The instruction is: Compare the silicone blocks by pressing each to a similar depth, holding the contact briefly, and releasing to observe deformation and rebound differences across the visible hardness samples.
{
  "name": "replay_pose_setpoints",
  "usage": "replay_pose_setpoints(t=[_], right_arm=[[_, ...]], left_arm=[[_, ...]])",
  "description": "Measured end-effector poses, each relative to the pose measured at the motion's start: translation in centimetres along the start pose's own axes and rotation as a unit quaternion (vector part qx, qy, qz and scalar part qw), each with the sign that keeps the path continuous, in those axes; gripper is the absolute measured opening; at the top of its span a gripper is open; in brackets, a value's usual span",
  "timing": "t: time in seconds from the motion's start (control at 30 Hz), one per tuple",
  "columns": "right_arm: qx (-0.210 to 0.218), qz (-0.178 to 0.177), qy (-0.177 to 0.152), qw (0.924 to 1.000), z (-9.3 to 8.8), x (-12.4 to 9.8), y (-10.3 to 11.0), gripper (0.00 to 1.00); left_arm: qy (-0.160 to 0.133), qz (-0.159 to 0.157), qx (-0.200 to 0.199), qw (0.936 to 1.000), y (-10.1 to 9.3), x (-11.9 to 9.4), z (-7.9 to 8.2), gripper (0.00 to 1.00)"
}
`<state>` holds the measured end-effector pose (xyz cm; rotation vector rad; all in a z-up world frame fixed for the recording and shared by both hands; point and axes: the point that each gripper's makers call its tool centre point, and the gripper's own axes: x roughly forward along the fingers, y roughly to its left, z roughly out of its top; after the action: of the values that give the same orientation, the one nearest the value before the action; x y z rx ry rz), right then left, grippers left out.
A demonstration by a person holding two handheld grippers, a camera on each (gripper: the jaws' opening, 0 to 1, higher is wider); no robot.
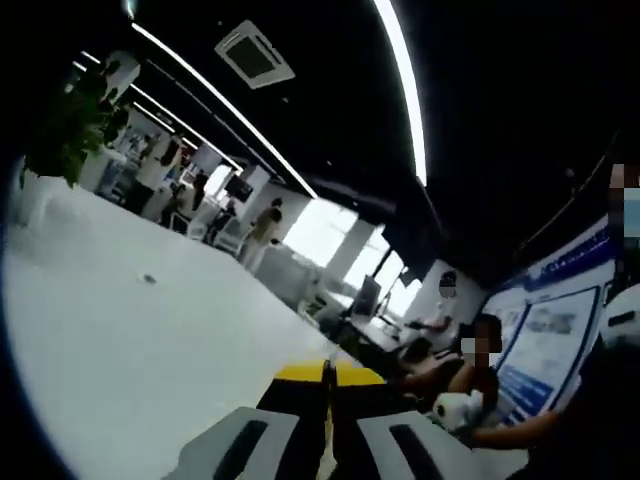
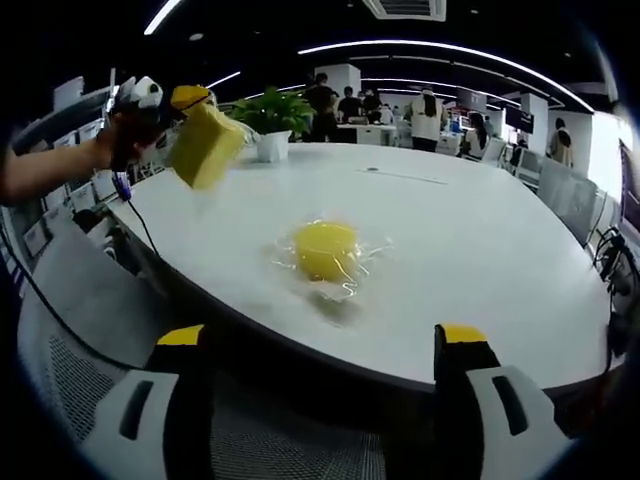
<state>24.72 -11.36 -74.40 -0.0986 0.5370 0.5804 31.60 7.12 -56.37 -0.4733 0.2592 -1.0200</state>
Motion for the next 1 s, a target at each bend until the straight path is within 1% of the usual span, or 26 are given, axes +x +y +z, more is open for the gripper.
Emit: replay_pose_setpoints(t=[0.03,0.1,0.2,0.23,0.27,0.3,0.37,0.4,0.47,0.53,0.6,0.67,0.77,0.87,0.9,0.93,1.0], right_arm=[[0.002,0.002,-0.001,1.0000,0.1,0.0,0.1,0.87],[0.001,0.007,-0.003,1.0000,0.1,-0.1,0.2,0.87],[0.000,0.013,0.000,0.9999,0.1,-0.1,0.4,0.86],[-0.001,0.013,0.001,0.9999,0.1,-0.1,0.4,0.86],[-0.004,0.016,0.001,0.9999,0.3,-0.2,0.5,0.85],[-0.005,0.019,0.000,0.9998,0.5,-0.3,0.7,0.85],[-0.011,0.030,-0.008,0.9995,1.4,-0.6,1.1,0.85],[-0.017,0.036,-0.013,0.9991,1.9,-0.7,1.3,0.84],[-0.028,0.055,-0.031,0.9976,3.6,-1.1,2.1,0.82],[-0.036,0.065,-0.039,0.9965,4.7,-1.3,2.7,0.80],[-0.029,0.091,-0.058,0.9938,6.3,-1.6,3.9,0.79],[-0.026,0.115,-0.076,0.9901,7.8,-1.9,5.1,0.79],[-0.032,0.151,-0.095,0.9835,9.8,-2.3,7.2,0.79],[-0.058,0.162,-0.112,0.9787,11.3,-2.6,8.5,0.76],[-0.056,0.169,-0.113,0.9776,11.7,-2.7,8.9,0.75],[-0.049,0.184,-0.122,0.9742,12.5,-2.9,9.6,0.76],[-0.043,0.201,-0.133,0.9695,13.8,-3.2,10.4,0.76]], left_arm=[[0.009,-0.010,0.012,0.9998,-0.9,0.2,-0.1,0.00],[0.013,-0.020,0.019,0.9995,-2.0,0.4,0.0,0.00],[-0.004,-0.041,0.006,0.9991,-3.5,0.4,0.8,0.00],[-0.016,-0.047,-0.001,0.9988,-3.9,0.4,1.2,0.00],[-0.023,-0.052,-0.002,0.9984,-4.3,0.4,1.5,0.00],[-0.028,-0.058,-0.006,0.9979,-4.6,0.3,1.7,0.00],[-0.026,-0.068,-0.004,0.9973,-5.5,0.2,1.8,0.00],[-0.025,-0.072,-0.004,0.9971,-5.7,0.2,1.8,0.00],[-0.025,-0.077,-0.003,0.9967,-6.0,0.0,1.7,0.00],[-0.026,-0.084,-0.007,0.9961,-6.4,-0.3,1.8,0.00],[-0.027,-0.088,-0.006,0.9957,-6.8,-0.5,1.8,0.00],[-0.027,-0.089,-0.005,0.9956,-7.2,-0.6,1.7,0.00],[-0.029,-0.103,-0.004,0.9942,-8.4,-0.8,2.0,0.00],[-0.034,-0.116,-0.002,0.9926,-9.5,-0.8,2.2,0.00],[-0.035,-0.121,-0.003,0.9920,-9.8,-0.8,2.3,0.00],[-0.036,-0.126,-0.003,0.9913,-10.2,-0.9,2.3,0.00],[-0.036,-0.137,-0.004,0.9900,-10.9,-1.0,2.3,0.00]])
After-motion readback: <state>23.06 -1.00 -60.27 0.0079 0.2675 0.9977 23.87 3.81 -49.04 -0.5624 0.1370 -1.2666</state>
